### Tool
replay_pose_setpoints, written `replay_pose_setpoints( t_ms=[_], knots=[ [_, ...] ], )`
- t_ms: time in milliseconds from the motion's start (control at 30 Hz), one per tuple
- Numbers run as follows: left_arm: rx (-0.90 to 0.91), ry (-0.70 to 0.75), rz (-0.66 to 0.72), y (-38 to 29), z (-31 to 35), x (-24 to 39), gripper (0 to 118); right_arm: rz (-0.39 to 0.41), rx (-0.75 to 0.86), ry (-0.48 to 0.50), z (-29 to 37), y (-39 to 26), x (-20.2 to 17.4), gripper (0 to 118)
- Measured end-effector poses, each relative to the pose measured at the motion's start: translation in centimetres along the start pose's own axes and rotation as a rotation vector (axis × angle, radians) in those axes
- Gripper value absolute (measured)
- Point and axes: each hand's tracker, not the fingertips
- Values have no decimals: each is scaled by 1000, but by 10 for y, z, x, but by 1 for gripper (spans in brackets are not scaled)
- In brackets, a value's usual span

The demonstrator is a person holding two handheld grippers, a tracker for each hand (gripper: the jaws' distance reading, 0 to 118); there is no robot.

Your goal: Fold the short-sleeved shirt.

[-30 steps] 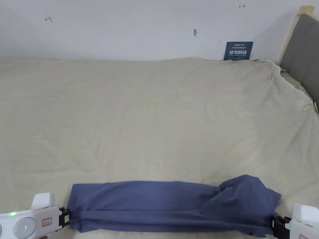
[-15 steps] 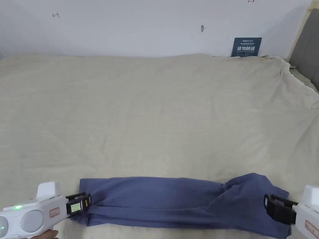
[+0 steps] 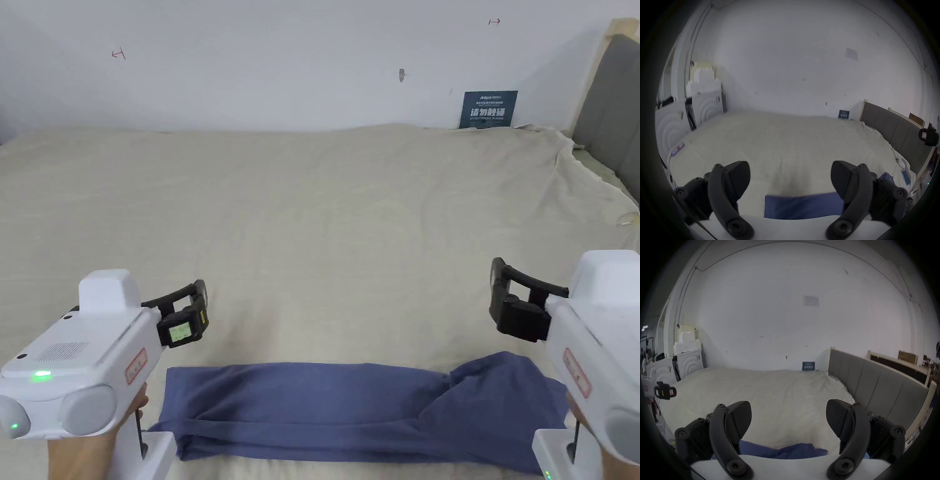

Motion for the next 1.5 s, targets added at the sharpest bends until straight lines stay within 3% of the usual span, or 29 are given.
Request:
replay_pose_setpoints(
  t_ms=[100, 167, 233, 267, 300, 333, 667, 867, 1033, 1300, 1367, 1400, 1433, 1467, 1500],
  knots=[
    [61, -3, -28, 3, 6, 14, 78, 24, 40, -10, 1, -2, -10, 90],
    [92, -5, -41, 3, 9, 21, 59, 35, 59, -22, 1, -3, -15, 72],
    [112, -13, -43, 1, 10, 25, 23, 36, 68, -24, 1, -3, -19, 42],
    [119, -18, -40, 1, 10, 26, 11, 31, 74, -23, 1, -4, -20, 25],
    [126, -22, -37, 0, 10, 27, 1, 27, 82, -28, 1, -4, -21, 5],
    [134, -25, -29, -1, 10, 27, 0, 28, 93, -34, 0, -5, -22, 0],
    [26, -82, 43, -4, -6, 11, 0, 28, 98, -22, -6, -5, -22, 0],
    [-158, -204, 174, -9, -30, -27, 0, 37, 78, -18, -13, -8, -25, 0],
    [-359, -321, 383, -19, -59, -82, 0, 48, 55, -19, -21, -12, -25, 0],
    [-620, -293, 420, -64, -99, -133, 2, 65, 0, -18, -38, -22, -31, 0],
    [-676, -277, 423, -78, -108, -139, 16, 68, -15, -19, -41, -25, -34, 0],
    [-690, -279, 432, -85, -113, -142, 32, 69, -25, -19, -43, -27, -35, 0],
    [-708, -286, 448, -92, -115, -143, 59, 71, -33, -19, -45, -29, -36, 0],
    [-729, -285, 464, -97, -119, -145, 72, 74, -40, -19, -47, -30, -37, 0],
    [-746, -284, 471, -104, -122, -146, 77, 78, -49, -21, -48, -32, -37, 0]
  ],
)
